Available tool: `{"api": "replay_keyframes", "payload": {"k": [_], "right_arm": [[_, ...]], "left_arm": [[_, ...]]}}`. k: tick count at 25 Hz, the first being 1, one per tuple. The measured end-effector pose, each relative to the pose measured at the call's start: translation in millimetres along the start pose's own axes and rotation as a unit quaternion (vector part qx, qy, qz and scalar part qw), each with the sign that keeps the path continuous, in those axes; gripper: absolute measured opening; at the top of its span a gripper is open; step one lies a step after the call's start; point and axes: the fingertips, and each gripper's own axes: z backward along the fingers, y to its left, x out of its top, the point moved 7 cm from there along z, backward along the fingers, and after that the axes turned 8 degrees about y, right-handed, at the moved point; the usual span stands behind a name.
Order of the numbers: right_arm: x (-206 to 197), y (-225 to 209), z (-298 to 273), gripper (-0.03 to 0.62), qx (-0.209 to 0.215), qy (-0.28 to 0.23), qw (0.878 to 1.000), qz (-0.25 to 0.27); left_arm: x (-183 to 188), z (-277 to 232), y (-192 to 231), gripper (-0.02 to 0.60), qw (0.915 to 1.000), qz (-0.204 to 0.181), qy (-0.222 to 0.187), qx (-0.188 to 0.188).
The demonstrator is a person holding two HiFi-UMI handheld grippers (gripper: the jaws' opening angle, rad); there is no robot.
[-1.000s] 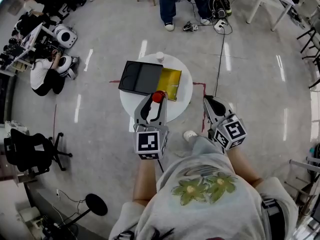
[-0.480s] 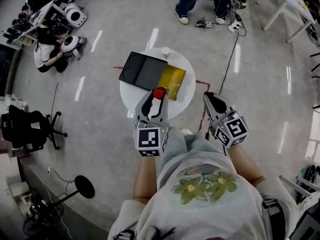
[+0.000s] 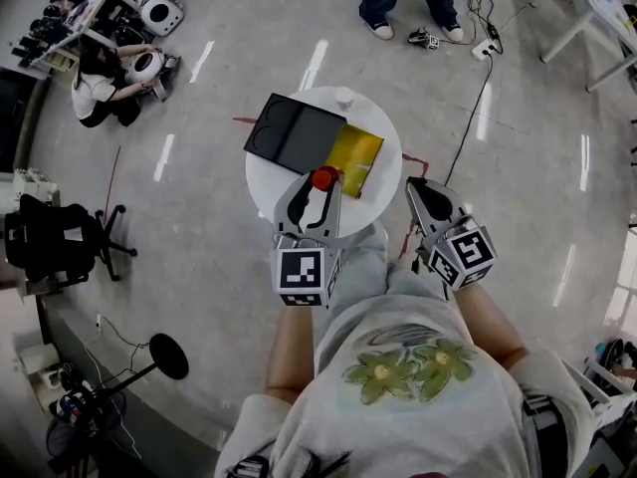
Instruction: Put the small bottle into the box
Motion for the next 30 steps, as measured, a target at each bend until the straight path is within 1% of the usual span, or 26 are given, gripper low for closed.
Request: {"api": "replay_keyframes", "payload": {"k": [7,15,25,30], "right_arm": [[4,-12,-21,-0.002,-0.002,0.005,1.000,-0.005],[16,-12,-46,-0.002,0.001,0.015,1.000,0.002],[16,-15,-68,-0.002,0.007,0.033,0.999,-0.001],[13,-19,-75,-0.002,0.007,0.040,0.999,-0.002]], "left_arm": [[-3,-26,12,0.144,0.9999,-0.001,0.009,-0.008],[-12,-39,28,0.144,0.9996,0.004,0.025,-0.016],[-23,-62,36,0.144,0.9987,0.010,0.041,-0.028],[-35,-75,38,0.144,0.9980,-0.002,0.055,-0.032]]}}
